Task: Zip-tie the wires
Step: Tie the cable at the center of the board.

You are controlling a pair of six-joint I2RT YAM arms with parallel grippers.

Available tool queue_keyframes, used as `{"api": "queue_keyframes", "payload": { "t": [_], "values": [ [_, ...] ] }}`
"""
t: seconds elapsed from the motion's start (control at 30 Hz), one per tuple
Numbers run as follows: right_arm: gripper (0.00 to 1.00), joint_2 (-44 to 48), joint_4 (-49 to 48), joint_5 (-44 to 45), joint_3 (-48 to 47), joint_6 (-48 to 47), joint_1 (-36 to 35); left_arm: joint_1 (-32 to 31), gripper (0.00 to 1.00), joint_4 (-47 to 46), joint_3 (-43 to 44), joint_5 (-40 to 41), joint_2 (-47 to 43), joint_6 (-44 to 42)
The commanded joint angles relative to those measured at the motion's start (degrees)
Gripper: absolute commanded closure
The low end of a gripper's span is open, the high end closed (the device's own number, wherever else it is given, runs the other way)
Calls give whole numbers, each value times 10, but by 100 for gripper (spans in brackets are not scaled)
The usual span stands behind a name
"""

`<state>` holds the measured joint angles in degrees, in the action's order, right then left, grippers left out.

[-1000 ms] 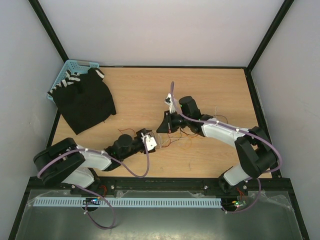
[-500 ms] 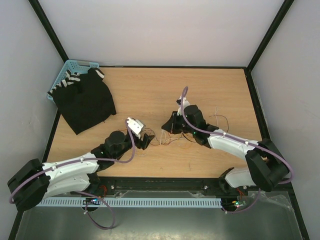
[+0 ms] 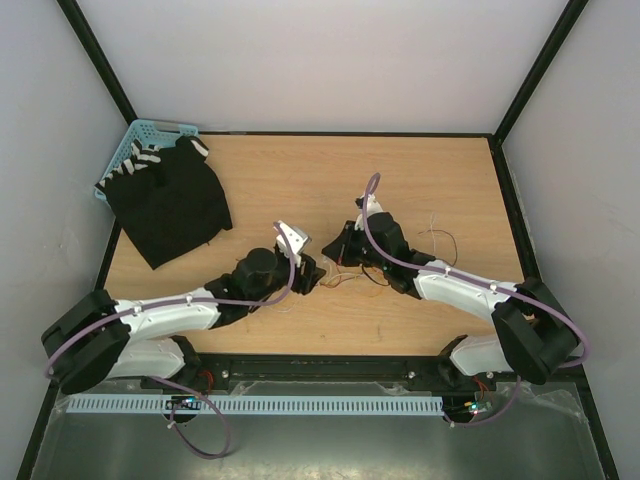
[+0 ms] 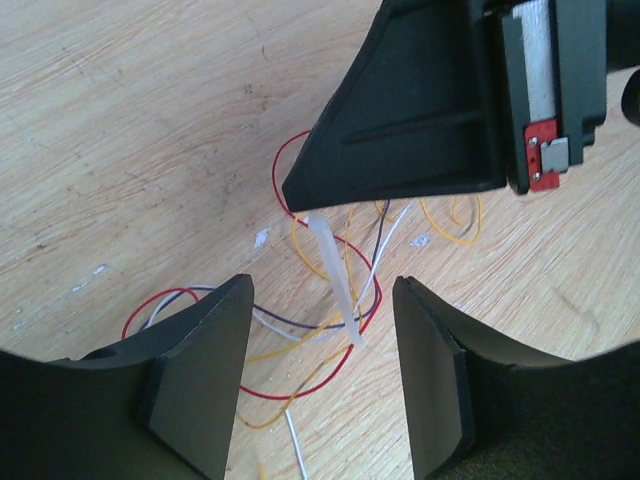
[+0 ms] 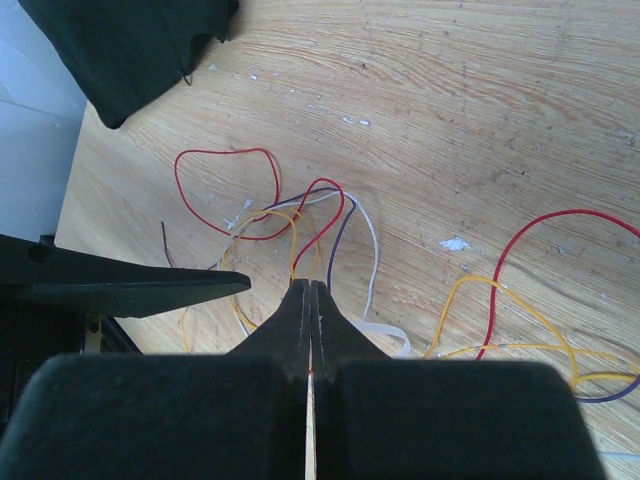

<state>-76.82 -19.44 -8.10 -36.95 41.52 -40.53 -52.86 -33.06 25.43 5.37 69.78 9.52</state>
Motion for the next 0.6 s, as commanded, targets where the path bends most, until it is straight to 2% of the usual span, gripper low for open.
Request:
{"api": "queue_keyframes", "payload": {
  "t": [0.0,0.13,0.27,0.57],
  "values": [
    [100,16,-17,10,7,15,-4,-4,41,-10,32,-7,16,3],
    [100,17,-16,7,8,22,-4,-4,44,-14,43,7,43,-2],
    [100,17,-18,5,9,26,-4,-4,51,-34,51,1,68,-6],
    [100,18,-19,6,13,31,-4,-4,61,-70,57,10,93,0]
  ]
}}
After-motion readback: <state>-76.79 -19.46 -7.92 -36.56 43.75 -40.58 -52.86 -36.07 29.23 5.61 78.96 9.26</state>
